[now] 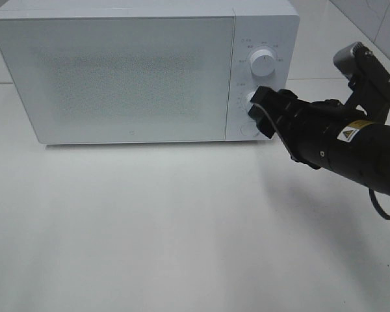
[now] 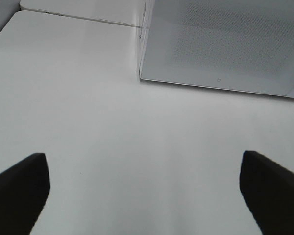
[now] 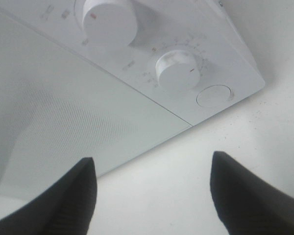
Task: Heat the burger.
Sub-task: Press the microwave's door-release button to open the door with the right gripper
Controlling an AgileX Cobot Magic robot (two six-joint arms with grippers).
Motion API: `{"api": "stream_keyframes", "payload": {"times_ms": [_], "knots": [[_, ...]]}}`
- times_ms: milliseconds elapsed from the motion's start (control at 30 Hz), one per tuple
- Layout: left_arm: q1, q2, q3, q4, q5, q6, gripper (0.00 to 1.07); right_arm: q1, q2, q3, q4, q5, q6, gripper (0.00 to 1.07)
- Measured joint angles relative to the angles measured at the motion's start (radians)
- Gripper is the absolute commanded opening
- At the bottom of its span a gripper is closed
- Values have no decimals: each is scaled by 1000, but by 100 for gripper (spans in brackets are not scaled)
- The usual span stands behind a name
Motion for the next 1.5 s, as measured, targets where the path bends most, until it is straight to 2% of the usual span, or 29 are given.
{"api": "stream_keyframes", "payload": {"times_ms": [267, 567, 767, 833, 1000, 1133, 1233, 1300, 1500], "knots": [[0, 0, 0, 0, 0, 0, 98, 0, -125, 0, -1, 201, -380, 63], [0, 0, 0, 0, 0, 0, 98, 0, -253, 1, -9, 413, -546, 63], [0, 0, 0, 0, 0, 0, 98, 0, -280, -12, -40, 512, -567, 63], [0, 0, 0, 0, 0, 0, 98, 0, -286, -49, -117, 655, -574, 63], [0, 0, 0, 0, 0, 0, 98, 0, -286, -105, -218, 811, -567, 63], [0, 0, 0, 0, 0, 0, 98, 0, -285, -191, -340, 1080, -526, 63], [0, 0, 0, 0, 0, 0, 98, 0, -287, -205, -361, 1137, -515, 63], [0, 0, 0, 0, 0, 0, 98, 0, -323, -234, -413, 1306, -466, 63], [0, 0, 0, 0, 0, 0, 98, 0, -430, -237, -470, 1460, -390, 63]]}}
